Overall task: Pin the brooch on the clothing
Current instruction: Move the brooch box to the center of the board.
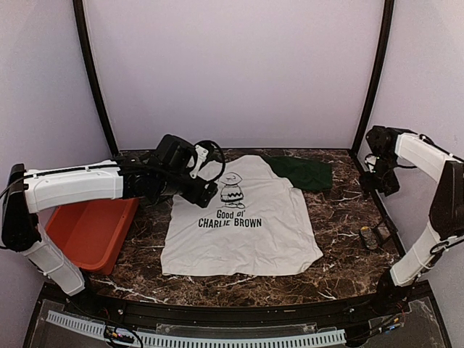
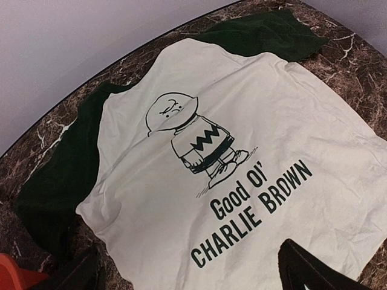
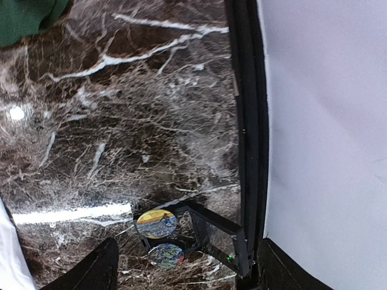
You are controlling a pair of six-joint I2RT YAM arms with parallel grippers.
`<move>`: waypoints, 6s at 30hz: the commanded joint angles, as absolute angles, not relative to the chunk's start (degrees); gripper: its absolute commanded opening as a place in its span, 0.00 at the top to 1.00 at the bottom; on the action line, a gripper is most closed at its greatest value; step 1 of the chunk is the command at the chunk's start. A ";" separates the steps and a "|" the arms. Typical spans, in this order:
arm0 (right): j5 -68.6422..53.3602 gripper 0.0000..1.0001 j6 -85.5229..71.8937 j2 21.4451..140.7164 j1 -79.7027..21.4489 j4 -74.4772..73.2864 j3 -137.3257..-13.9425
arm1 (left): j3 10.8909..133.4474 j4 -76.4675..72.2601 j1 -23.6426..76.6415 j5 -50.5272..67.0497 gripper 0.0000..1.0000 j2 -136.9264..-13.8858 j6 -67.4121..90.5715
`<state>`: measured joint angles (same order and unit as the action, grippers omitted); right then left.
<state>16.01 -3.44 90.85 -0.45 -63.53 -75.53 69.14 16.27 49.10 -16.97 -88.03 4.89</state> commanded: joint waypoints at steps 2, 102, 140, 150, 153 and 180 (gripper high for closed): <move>13.38 0.24 -3.34 86.26 5.50 -60.97 -71.11 | 68.50 16.07 49.43 -17.25 0.01 -85.36 4.38; 0.13 0.90 -0.53 96.90 19.34 -60.97 -72.42 | 66.04 13.43 58.27 -28.97 0.01 -80.36 -2.56; 2.62 0.88 -0.38 103.16 15.27 -62.41 -80.73 | 66.27 13.80 58.23 -27.64 0.01 -81.71 -1.59; 2.90 0.82 -0.33 104.44 14.91 -63.46 -83.22 | 66.30 13.80 58.28 -27.26 0.01 -82.01 -1.44; 1.83 0.73 -0.35 103.08 14.94 -63.53 -81.82 | 66.27 13.85 58.32 -27.29 0.01 -82.07 -1.53; 1.59 0.47 1.22 95.14 16.07 -61.96 -77.34 | 66.00 13.62 58.32 -26.96 0.01 -80.99 -1.54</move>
